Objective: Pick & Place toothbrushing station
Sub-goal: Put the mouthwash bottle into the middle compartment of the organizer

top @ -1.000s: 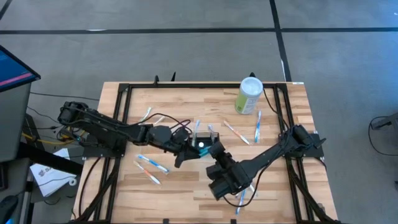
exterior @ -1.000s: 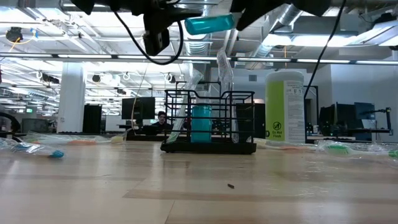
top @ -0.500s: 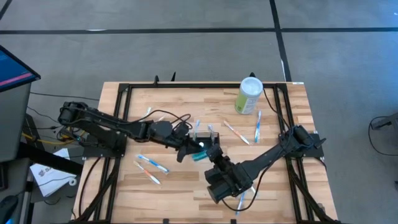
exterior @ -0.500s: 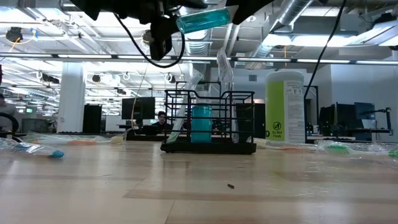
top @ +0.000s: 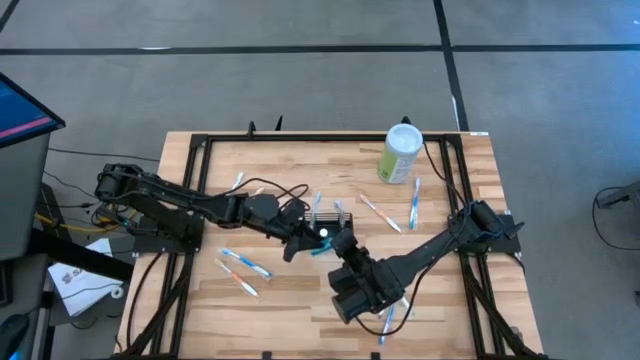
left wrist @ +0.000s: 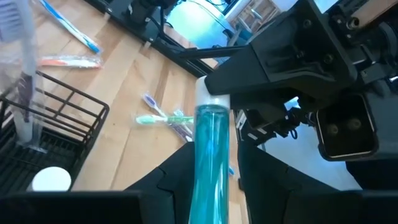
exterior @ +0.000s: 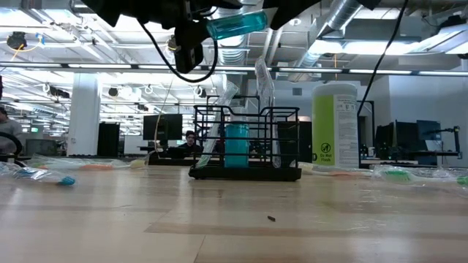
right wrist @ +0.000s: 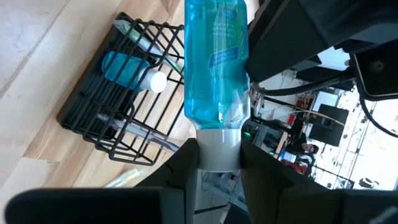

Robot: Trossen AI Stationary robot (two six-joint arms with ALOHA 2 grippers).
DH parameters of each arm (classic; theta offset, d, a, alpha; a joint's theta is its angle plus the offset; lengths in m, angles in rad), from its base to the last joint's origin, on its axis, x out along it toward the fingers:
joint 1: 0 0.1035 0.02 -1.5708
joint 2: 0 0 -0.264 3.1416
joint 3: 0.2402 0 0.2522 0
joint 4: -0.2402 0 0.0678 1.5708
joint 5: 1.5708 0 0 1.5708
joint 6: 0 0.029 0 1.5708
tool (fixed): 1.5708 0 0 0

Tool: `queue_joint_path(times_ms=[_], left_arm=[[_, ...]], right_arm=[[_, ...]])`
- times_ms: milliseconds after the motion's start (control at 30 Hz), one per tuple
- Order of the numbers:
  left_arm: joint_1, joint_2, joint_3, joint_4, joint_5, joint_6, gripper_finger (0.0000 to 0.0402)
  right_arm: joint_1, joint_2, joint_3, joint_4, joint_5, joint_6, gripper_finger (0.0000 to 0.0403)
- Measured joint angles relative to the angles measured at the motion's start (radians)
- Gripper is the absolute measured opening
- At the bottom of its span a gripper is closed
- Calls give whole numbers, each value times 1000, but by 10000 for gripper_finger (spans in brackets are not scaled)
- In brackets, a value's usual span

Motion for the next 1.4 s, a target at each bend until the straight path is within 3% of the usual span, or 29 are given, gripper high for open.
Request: queue_joint_path(times_ms=[633, 967, 1233, 1400], left_arm=[[-1, 0, 1, -22, 20, -3, 116], [-1, -1, 1, -24, 17, 26, 70], [-2, -1, 1, -24, 9, 31, 75], [-2, -2, 1, -22, 8, 41, 78]], right_arm=[[-14, -3, 0, 0, 92, -36, 87], [-16, -3, 0, -1, 87, -36, 90], [-12, -5, -1, -59, 73, 52, 139], [-12, -5, -1, -160, 68, 189, 164]])
